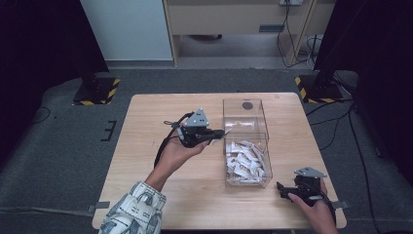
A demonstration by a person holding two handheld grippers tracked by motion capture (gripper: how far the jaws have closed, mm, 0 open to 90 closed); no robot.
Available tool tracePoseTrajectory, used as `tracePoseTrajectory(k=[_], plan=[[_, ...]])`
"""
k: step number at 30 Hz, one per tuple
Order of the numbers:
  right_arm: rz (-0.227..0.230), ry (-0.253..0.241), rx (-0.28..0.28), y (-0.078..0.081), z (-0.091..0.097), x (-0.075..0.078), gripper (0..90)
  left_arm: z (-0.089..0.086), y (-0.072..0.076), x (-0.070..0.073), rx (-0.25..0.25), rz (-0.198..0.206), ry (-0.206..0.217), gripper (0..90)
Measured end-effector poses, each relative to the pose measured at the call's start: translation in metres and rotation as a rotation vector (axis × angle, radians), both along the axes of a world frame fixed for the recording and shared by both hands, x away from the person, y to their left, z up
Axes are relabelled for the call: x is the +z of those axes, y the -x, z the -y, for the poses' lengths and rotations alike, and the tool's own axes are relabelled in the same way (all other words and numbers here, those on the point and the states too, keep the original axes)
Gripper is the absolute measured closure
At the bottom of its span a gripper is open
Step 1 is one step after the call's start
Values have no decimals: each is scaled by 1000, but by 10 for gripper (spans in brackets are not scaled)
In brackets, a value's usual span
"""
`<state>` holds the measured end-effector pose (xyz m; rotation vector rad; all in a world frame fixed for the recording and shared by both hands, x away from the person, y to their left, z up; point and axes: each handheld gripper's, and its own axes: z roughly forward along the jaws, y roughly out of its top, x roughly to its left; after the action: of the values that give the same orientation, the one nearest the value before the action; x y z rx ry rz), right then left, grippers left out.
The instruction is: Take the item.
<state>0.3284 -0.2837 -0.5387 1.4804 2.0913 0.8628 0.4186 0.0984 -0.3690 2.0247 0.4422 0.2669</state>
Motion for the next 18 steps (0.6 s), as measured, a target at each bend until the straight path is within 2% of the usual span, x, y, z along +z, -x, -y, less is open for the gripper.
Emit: tracePoseTrajectory(k=[6, 18], plan=[[0, 0, 0, 0, 0, 0, 5, -10, -2, -1, 8, 5, -4, 897], [1, 0, 2, 0, 0, 0, 5, -33, -11, -10, 53, -8, -13, 896]])
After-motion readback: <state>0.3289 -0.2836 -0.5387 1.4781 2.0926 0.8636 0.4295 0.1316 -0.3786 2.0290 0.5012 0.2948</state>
